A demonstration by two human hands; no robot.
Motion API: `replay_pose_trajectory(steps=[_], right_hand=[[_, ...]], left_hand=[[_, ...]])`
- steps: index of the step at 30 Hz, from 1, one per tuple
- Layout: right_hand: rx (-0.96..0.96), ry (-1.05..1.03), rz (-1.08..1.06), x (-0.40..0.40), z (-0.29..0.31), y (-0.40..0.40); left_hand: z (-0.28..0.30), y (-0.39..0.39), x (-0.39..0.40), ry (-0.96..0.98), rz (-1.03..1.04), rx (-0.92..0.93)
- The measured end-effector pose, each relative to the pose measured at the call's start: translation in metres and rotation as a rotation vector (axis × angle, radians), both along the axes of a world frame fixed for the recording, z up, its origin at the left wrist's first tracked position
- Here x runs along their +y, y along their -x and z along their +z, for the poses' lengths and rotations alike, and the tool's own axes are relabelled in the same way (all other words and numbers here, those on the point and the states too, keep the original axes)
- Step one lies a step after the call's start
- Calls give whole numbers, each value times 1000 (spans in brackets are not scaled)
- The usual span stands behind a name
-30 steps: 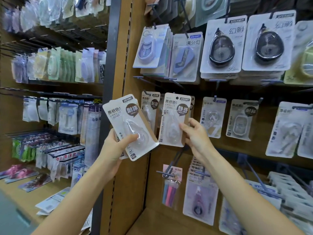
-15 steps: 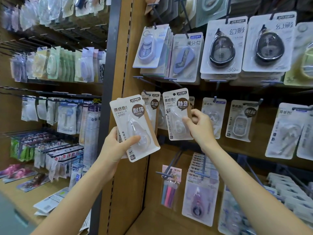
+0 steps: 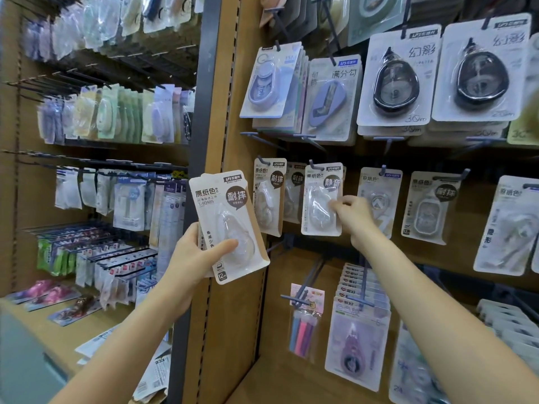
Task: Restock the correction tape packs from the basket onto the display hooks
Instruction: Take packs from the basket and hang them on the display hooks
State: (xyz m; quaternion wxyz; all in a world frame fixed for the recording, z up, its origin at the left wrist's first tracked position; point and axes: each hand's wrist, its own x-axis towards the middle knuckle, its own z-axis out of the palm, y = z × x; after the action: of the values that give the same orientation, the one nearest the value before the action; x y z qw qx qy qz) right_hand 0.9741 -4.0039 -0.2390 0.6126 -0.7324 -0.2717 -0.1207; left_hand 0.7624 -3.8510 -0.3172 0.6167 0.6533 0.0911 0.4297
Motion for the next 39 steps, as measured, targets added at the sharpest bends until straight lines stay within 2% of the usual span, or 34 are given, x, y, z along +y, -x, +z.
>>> replay_pose_trajectory(steps=[5, 7, 9, 10, 12, 15, 20, 24, 28, 29, 34, 39], right_hand=[[-48, 138, -292, 7, 18, -8], [-253, 55, -325, 3, 11, 15], [-424, -51, -164, -3, -8, 44], [-424, -50, -4, -4, -18, 59], [-322, 99, 315, -4, -34, 78], [-174, 195, 575, -3, -41, 87], [-60, 152, 668, 3, -44, 87], [238, 1, 849, 16, -50, 82], [323, -43, 915, 23, -55, 83], [283, -42, 871, 24, -54, 82], [-179, 66, 470, 33, -34, 64], [-438, 124, 339, 48, -15, 56]], left_hand=[[-1, -1, -3, 21, -73, -15], [-1, -1, -3, 15, -110, -26], [-1, -4, -5, -2, -121, -30], [-1, -6, -7, -21, -116, -30], [0, -10, -10, -63, -108, -23], [1, -14, -16, -96, -104, -40], [6, -11, -17, -70, -145, -61], [2, 0, -11, 39, -199, -106], [-4, 15, 3, 89, -127, -133], [-3, 19, 9, 106, -91, -149], [-1, 27, 29, 118, 67, -202], [-3, 23, 32, 86, 109, -185]])
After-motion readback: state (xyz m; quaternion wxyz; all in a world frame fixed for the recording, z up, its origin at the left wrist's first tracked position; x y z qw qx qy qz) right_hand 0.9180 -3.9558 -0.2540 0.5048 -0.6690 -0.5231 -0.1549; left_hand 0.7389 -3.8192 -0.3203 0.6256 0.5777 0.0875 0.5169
